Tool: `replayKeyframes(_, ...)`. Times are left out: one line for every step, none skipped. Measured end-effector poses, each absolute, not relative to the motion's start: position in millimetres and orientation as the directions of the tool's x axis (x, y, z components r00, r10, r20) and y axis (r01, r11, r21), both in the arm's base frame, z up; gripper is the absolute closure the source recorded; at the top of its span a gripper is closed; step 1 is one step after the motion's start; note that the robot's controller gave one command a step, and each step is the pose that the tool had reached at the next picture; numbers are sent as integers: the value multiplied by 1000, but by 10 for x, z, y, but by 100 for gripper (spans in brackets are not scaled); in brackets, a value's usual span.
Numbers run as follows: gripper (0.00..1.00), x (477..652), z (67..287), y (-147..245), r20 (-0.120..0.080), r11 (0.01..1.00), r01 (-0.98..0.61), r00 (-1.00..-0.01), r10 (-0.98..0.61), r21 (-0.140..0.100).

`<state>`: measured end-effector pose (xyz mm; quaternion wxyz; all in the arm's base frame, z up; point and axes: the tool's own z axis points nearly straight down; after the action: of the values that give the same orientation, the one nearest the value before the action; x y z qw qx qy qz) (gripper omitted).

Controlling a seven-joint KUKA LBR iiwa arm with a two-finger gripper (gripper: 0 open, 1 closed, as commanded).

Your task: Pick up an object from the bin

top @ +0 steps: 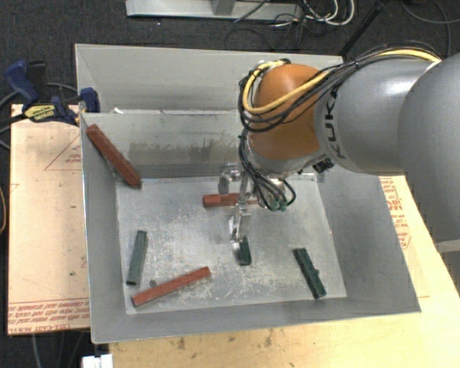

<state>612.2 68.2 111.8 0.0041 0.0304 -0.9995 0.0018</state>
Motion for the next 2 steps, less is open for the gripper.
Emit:
replayKeyframes(0,6478,713,314,-2,997,81,-997,81,3)
replayKeyframes(100,6484,722,317,-6,997,82,-997,82,3)
